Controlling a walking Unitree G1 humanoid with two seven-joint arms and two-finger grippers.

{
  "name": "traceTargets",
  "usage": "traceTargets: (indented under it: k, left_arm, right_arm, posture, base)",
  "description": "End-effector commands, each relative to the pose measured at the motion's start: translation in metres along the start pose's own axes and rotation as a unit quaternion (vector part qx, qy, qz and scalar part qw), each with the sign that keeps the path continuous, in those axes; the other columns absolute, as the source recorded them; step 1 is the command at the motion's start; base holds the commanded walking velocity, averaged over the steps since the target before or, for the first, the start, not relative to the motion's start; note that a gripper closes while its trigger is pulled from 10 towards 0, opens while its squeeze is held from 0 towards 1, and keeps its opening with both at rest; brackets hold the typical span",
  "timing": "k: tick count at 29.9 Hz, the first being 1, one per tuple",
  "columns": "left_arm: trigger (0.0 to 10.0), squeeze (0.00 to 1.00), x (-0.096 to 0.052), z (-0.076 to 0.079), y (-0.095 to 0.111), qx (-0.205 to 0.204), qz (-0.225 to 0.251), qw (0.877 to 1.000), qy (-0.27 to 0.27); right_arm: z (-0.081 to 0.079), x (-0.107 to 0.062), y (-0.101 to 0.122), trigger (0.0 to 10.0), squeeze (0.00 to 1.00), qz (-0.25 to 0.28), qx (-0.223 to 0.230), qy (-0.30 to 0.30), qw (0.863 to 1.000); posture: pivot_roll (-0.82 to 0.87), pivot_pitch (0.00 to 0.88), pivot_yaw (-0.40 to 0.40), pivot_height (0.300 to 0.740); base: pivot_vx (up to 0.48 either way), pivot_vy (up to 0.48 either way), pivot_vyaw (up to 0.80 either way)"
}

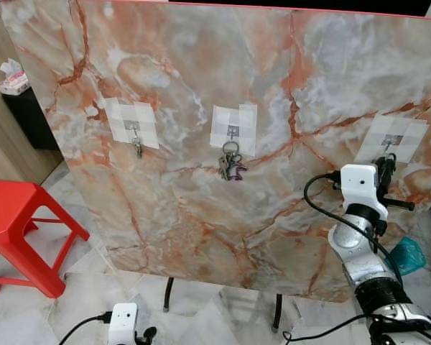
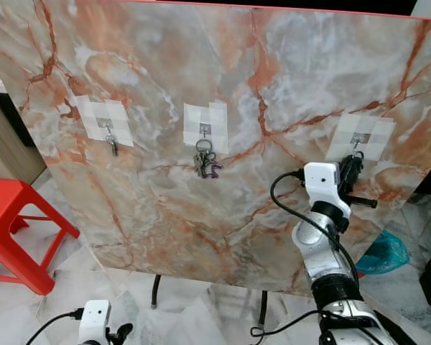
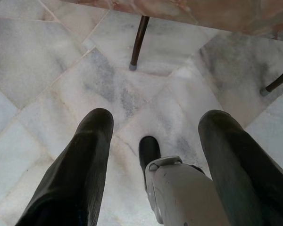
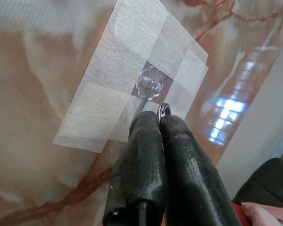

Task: Hang keys on a hook

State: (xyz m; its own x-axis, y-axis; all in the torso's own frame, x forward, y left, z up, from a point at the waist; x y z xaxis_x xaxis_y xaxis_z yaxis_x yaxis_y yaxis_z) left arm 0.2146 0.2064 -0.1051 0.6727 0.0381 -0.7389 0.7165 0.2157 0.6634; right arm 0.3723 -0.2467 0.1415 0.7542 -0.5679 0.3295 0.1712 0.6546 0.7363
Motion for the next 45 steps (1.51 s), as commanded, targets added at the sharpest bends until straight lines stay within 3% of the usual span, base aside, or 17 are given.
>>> traceTargets:
  k: [1,14,26,45]
  left_arm:
    - [10.0,0.00,0.000,0.002,-0.002,-0.003,-0.003,1.000,-0.003]
    - [10.0,0.00,0.000,0.002,-0.002,-0.003,-0.005,1.000,-0.006]
    - [10.0,0.00,0.000,0.002,-0.004,-0.003,-0.008,1.000,-0.006]
    - [10.0,0.00,0.000,0.002,-0.004,-0.008,-0.010,1.000,-0.011]
  right_arm:
    - [0.004,0.007,0.006,10.0,0.00,0.002,0.010,-0.010,1.000]
    - [0.003,0.008,0.011,10.0,0.00,0.002,0.017,-0.019,1.000]
    - [0.006,0.011,-0.002,10.0,0.00,-0.030,0.021,-0.027,0.999]
    - [0.008,0.015,0.000,10.0,0.00,-0.023,0.019,-0.023,0.999]
  posture:
    - [0.03,0.000,-0.044,0.740]
    - [0.03,0.000,-0.042,0.740]
    - [0.04,0.000,-0.043,0.740]
    - [0.04,0.000,-0.039,0.740]
  base:
    - [0.000,0.000,0.00]
    - [0.000,0.000,0.00]
    - [0.000,0.000,0.00]
    - [0.000,0.000,0.00]
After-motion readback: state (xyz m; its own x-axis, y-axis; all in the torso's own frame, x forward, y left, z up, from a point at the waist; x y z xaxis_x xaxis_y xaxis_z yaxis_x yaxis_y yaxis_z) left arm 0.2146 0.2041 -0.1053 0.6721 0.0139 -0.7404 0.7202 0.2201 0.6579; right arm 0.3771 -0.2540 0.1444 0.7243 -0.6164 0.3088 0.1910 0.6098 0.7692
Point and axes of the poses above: a point about 5 cm out from each wrist's last joint towards the gripper, its own x axis pointing out of the wrist towards the gripper, its own y axis along the axis of the wrist's last joint, z = x × y, the point moved 4 cm from there along x, pointing out of the wrist towards the gripper, and after that the axes turned 11 degrees about -x, right-handed, at the moved point
